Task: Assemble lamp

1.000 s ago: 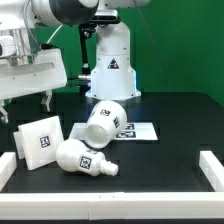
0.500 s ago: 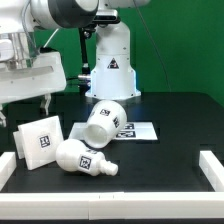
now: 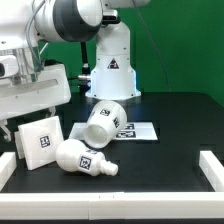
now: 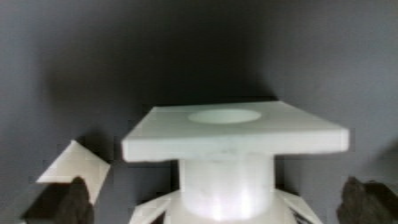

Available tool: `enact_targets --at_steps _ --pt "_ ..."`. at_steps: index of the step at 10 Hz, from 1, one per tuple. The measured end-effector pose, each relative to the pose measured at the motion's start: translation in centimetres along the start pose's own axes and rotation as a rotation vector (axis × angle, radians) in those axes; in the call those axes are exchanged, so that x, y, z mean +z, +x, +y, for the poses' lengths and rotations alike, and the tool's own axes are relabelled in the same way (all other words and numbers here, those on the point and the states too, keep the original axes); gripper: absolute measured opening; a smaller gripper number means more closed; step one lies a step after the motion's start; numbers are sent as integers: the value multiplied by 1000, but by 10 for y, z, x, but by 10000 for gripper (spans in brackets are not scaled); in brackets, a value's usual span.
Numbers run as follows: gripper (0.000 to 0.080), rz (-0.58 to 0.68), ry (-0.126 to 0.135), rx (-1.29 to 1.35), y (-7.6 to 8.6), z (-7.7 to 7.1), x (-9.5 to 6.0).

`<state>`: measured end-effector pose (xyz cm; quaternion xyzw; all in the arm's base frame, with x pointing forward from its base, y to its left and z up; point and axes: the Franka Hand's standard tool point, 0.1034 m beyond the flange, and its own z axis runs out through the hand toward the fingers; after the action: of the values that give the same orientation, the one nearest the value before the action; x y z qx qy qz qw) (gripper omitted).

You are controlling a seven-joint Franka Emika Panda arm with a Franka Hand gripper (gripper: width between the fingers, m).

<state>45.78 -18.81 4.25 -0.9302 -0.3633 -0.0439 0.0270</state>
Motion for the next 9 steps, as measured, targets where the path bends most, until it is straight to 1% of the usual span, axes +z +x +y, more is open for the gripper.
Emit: enact_targets --at_steps 4,7,8,9 --pt "700 -9 22 21 1 -9 13" --pt "700 -11 26 26 -1 -10 15" --pt "590 -11 26 27 -1 -10 15" --pt "453 -11 26 27 -1 -10 15"
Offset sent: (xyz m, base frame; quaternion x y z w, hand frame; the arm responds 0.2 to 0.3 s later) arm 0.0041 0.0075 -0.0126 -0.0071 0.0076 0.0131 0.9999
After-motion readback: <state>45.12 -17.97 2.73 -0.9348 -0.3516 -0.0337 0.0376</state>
